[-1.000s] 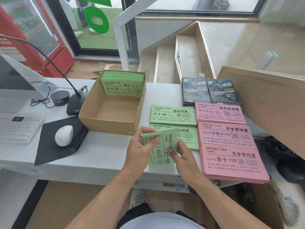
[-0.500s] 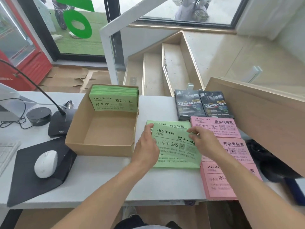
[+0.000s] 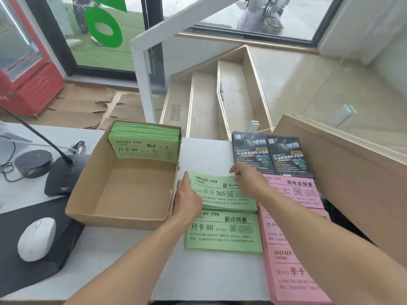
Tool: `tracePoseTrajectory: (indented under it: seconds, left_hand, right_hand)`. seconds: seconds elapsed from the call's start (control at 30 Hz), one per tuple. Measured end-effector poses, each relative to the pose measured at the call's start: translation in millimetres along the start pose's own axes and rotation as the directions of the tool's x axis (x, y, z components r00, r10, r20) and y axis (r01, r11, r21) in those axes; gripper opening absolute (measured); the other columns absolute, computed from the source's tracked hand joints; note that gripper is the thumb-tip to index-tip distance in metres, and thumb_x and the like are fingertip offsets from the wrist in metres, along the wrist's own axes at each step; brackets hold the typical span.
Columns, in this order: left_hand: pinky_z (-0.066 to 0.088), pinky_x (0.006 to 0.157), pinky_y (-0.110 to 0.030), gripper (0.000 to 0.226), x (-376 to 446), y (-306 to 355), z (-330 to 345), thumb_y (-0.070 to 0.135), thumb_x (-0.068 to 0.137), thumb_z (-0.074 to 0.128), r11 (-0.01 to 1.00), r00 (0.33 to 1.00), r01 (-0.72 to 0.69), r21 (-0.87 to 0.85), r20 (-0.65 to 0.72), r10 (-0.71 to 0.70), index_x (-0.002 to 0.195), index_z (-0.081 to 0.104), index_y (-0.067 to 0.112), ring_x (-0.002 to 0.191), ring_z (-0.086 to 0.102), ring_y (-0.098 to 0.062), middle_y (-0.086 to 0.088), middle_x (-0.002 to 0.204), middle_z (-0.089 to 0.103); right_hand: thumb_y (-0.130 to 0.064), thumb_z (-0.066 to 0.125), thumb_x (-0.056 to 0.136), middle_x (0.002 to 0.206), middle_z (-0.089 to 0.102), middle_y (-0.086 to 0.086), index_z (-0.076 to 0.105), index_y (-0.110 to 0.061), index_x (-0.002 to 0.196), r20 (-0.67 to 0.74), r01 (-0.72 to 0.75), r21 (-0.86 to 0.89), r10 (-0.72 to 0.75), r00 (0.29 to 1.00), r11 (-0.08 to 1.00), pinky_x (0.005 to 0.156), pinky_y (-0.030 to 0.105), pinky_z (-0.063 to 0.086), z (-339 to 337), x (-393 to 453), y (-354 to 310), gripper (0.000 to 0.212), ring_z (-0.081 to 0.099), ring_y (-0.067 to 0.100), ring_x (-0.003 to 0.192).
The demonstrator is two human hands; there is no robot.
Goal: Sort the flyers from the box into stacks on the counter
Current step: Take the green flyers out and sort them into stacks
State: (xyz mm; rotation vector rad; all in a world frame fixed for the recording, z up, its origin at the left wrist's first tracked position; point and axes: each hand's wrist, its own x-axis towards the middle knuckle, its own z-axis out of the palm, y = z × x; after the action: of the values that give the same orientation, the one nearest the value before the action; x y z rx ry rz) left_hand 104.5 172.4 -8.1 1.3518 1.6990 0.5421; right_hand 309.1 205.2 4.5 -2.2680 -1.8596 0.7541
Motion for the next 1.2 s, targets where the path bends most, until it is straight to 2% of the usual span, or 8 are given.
tracePoseTrajectory:
  seconds: [0.1,0.17,0.33,0.47,0.8,0.93,1.1,1.2]
  left_hand:
    - [0.032,0.115,-0.035,0.072,1,-7,3,0.009,0.100,0.048,0.994,0.998,0.064,0.092,0.006,-0.065,0.162,0.012,0.022,0.145,0.031,-0.019,0.002,0.163,0.019]
    - [0.036,0.117,-0.041,0.077,3,-12,7,0.011,0.097,0.052,0.992,0.995,0.097,0.075,0.017,-0.098,0.161,0.014,0.024,0.144,0.034,-0.021,0.000,0.161,0.025]
    - [0.049,0.073,-0.028,0.074,1,-8,15,0.011,0.093,0.053,0.988,0.988,0.155,-0.023,0.020,-0.154,0.159,0.022,0.026,0.119,0.058,-0.020,0.004,0.150,0.046]
    - [0.048,0.065,-0.029,0.067,-4,-3,18,0.010,0.093,0.052,0.988,0.988,0.154,0.009,0.018,-0.154,0.154,0.030,0.026,0.099,0.066,-0.023,0.008,0.123,0.053]
    - [0.056,0.087,-0.038,0.080,-12,-5,20,0.018,0.093,0.054,0.991,0.993,0.119,0.065,0.011,-0.119,0.161,0.011,0.025,0.114,0.061,-0.024,0.000,0.148,0.050]
    - [0.051,0.076,-0.031,0.076,-14,-7,16,0.016,0.096,0.053,0.994,0.994,0.097,0.041,0.051,-0.099,0.160,0.014,0.025,0.108,0.061,-0.020,0.003,0.141,0.054]
    - [0.036,0.115,-0.032,0.082,-28,0,6,0.018,0.096,0.056,0.996,0.992,-0.004,0.092,0.122,-0.007,0.162,0.007,0.029,0.153,0.022,-0.014,0.009,0.170,0.006]
    - [0.033,0.119,-0.031,0.074,-50,12,-12,0.016,0.095,0.062,0.966,0.970,-0.212,-0.145,0.089,0.226,0.157,0.027,0.036,0.149,0.030,-0.005,0.017,0.164,0.025]
  right_hand:
    - [-0.025,0.057,0.100,0.134,0.055,-0.006,0.057,-0.032,0.129,-0.098,0.187,-0.301,-0.226,0.969,0.935,0.112,0.039,0.033,8,3,3,0.030,0.045,0.018,0.129]
    - [-0.040,0.064,0.095,0.145,0.047,-0.006,0.054,-0.034,0.133,0.036,0.283,-0.257,-0.284,0.958,0.924,0.118,0.041,0.026,8,-2,1,0.039,0.037,0.017,0.138]
    - [-0.045,0.083,0.073,0.165,0.019,-0.001,0.043,-0.036,0.141,0.275,0.403,-0.306,-0.325,0.905,0.862,0.123,0.045,0.008,13,-11,4,0.079,0.016,0.024,0.151]
    - [-0.038,0.086,0.070,0.164,0.024,-0.001,0.042,-0.036,0.138,0.310,0.387,-0.264,-0.303,0.901,0.883,0.122,0.043,0.015,15,-6,10,0.081,0.024,0.023,0.148]
    - [-0.043,0.083,0.066,0.148,0.040,-0.005,0.044,-0.036,0.131,0.294,0.422,-0.297,-0.338,0.894,0.857,0.108,0.040,0.037,16,-5,13,0.076,0.040,0.016,0.127]
    - [-0.041,0.078,0.067,0.147,0.040,-0.004,0.042,-0.036,0.131,0.303,0.411,-0.314,-0.320,0.898,0.856,0.109,0.040,0.038,18,-7,10,0.074,0.041,0.016,0.125]
    - [-0.051,0.082,0.069,0.156,0.032,-0.004,0.040,-0.036,0.135,0.364,0.391,-0.331,-0.266,0.893,0.859,0.115,0.044,0.028,15,-6,6,0.080,0.034,0.020,0.137]
    - [-0.060,0.079,0.074,0.164,0.022,-0.003,0.045,-0.035,0.140,0.414,0.351,-0.332,-0.199,0.888,0.875,0.121,0.051,0.022,-7,-4,-9,0.078,0.022,0.027,0.149]
